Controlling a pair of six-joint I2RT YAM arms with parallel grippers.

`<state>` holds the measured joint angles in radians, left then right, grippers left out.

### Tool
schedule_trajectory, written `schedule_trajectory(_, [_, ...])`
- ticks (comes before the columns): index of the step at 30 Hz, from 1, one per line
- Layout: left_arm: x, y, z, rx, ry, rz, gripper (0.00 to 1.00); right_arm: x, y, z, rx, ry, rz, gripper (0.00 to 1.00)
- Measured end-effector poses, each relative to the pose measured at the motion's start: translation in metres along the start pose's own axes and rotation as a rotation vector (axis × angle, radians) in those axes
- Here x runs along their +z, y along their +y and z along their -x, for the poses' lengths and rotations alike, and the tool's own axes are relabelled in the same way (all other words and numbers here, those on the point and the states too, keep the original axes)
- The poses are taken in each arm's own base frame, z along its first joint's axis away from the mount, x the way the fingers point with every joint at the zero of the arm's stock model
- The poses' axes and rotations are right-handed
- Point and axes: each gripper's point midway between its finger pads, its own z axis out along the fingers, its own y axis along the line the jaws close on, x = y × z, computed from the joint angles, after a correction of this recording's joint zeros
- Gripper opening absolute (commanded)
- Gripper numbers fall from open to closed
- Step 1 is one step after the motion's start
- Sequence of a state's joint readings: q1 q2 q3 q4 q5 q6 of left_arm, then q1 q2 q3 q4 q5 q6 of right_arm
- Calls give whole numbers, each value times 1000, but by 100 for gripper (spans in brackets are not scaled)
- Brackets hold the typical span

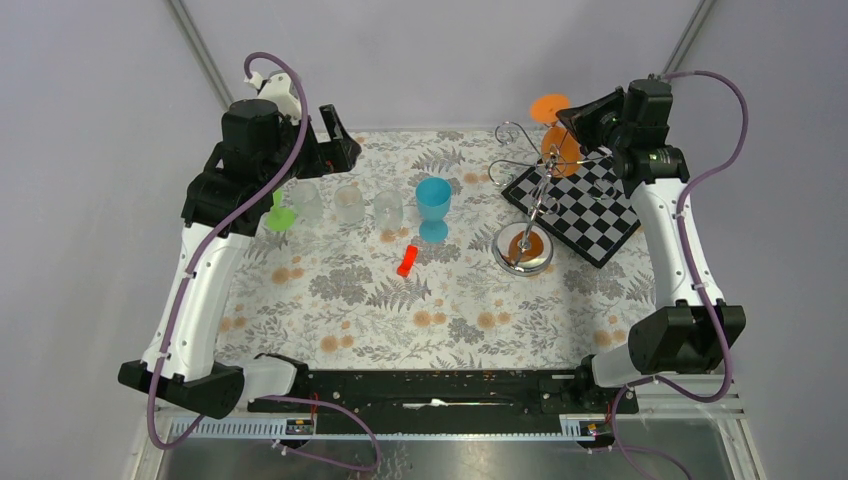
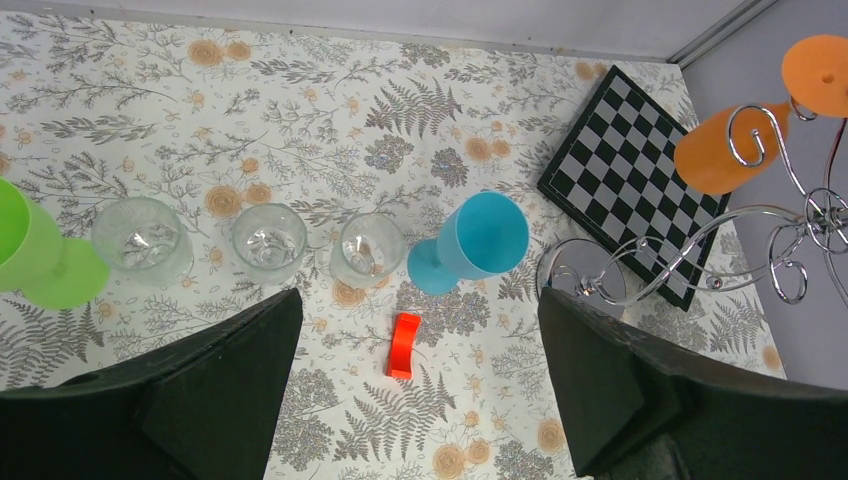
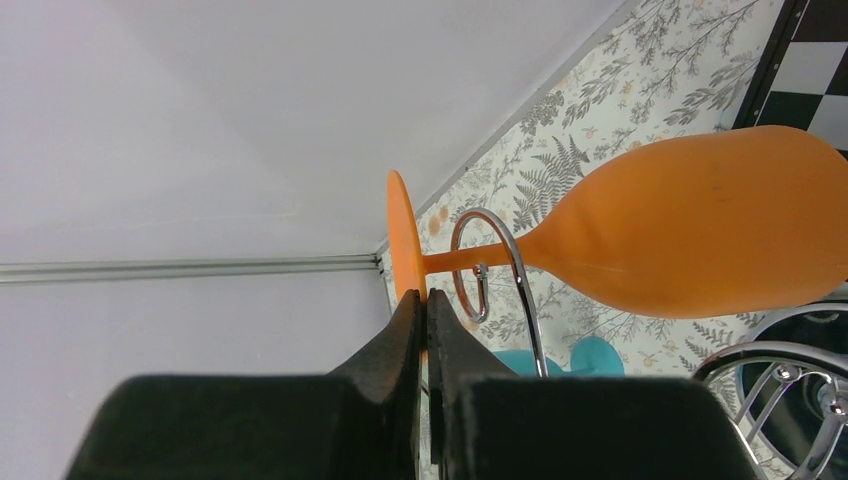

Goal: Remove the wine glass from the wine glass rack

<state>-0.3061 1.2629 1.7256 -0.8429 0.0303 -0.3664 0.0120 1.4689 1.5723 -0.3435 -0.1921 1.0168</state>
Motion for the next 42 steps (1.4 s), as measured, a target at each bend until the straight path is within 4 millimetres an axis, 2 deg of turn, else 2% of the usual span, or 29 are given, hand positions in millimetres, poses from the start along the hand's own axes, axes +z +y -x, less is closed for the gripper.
schedule_trajectory(9, [0, -3, -1, -1, 7, -19, 96, 0, -3, 5, -34, -27, -13, 0])
schedule_trajectory(21, [0, -4, -2, -1, 10, -25, 97, -13, 2, 13, -37, -83, -7, 0])
schedule_trajectory(24, [0, -4, -2, -1, 10, -25, 97, -21, 3, 12, -23, -84, -5, 0])
schedule_trajectory(31, [0, -5, -2, -1, 9, -25, 97, -40, 21, 5, 36, -47, 51, 0])
schedule_trajectory(38, [0, -5, 0, -3, 4, -27, 97, -42, 26, -8, 103, 31, 73, 0])
schedule_trajectory(42, [0, -5, 0, -3, 4, -27, 97, -36, 29, -12, 132, 64, 91, 0])
